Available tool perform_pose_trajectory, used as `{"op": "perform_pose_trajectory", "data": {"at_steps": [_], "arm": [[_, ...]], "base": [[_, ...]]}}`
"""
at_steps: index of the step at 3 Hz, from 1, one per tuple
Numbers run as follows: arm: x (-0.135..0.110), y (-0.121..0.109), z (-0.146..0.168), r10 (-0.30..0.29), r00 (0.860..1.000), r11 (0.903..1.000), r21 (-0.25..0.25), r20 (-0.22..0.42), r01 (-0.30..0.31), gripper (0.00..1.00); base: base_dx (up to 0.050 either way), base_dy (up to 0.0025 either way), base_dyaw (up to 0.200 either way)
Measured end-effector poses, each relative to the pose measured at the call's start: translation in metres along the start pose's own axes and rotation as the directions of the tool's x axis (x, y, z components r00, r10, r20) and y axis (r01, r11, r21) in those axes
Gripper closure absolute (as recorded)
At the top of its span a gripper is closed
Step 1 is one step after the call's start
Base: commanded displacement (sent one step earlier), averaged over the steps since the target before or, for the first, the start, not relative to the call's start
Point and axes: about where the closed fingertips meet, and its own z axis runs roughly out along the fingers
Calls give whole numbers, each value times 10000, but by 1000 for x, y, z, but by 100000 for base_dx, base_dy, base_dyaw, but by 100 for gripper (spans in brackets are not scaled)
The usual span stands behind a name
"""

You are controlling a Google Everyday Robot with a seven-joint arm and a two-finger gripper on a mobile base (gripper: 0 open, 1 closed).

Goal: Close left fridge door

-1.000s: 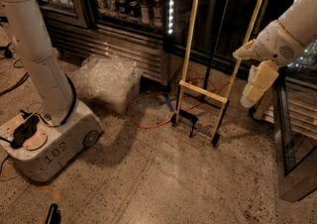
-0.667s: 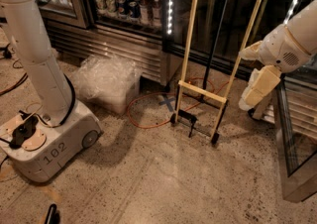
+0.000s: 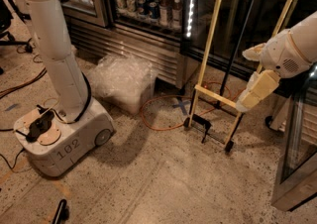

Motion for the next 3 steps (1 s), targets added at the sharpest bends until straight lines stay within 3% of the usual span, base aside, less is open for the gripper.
{"op": "perform_pose_trajectory", "data": {"at_steps": [3], "arm": [[0,0,0,0,10000,10000,0,0,0,0]], "base": [[3601,-248,-14010]]}}
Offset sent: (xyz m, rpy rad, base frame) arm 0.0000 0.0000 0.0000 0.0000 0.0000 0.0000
